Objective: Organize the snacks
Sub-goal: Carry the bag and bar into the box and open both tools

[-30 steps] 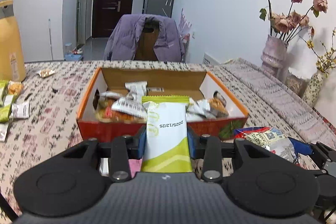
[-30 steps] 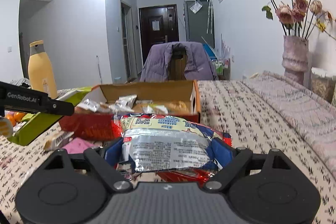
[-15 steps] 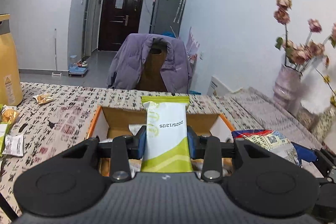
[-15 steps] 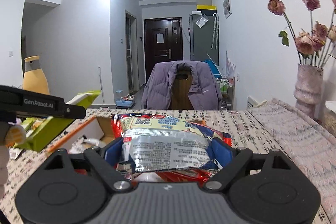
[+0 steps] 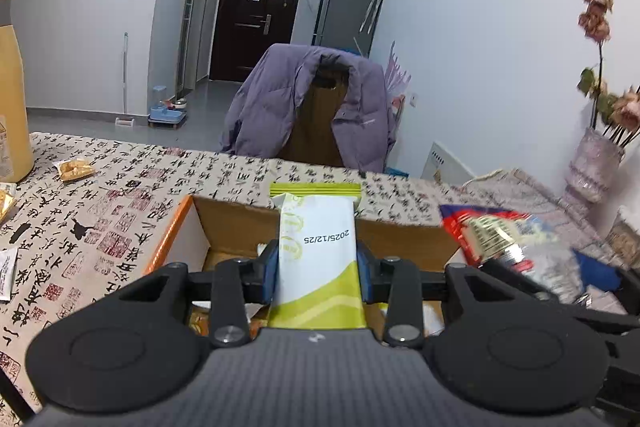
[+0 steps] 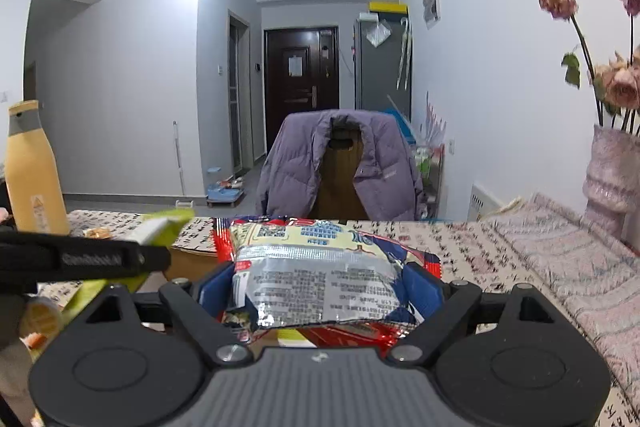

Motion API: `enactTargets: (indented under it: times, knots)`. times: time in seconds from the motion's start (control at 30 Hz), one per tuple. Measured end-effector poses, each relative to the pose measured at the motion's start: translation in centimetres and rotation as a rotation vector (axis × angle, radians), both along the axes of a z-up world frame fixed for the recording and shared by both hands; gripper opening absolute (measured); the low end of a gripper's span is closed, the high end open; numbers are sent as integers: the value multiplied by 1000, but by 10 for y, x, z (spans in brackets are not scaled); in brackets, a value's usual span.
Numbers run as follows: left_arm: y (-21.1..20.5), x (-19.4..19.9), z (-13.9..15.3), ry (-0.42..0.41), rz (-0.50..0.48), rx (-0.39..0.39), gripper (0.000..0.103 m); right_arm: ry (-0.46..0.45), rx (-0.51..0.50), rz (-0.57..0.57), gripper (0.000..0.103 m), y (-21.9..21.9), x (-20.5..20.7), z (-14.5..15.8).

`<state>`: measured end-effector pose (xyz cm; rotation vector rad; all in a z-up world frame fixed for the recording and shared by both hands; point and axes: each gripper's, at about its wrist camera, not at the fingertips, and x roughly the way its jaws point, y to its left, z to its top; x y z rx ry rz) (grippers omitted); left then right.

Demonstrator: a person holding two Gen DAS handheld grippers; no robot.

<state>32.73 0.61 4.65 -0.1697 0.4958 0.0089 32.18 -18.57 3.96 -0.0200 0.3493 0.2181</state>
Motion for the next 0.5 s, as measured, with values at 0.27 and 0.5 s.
enactTargets:
  times: [0.27, 0.5]
  knots:
    - [1, 9, -19, 44, -11, 23, 38, 47, 1, 30, 89, 0, 8, -20]
    - [-2, 6, -17, 42, 11, 42, 45, 73, 16, 49, 92, -1, 11, -25]
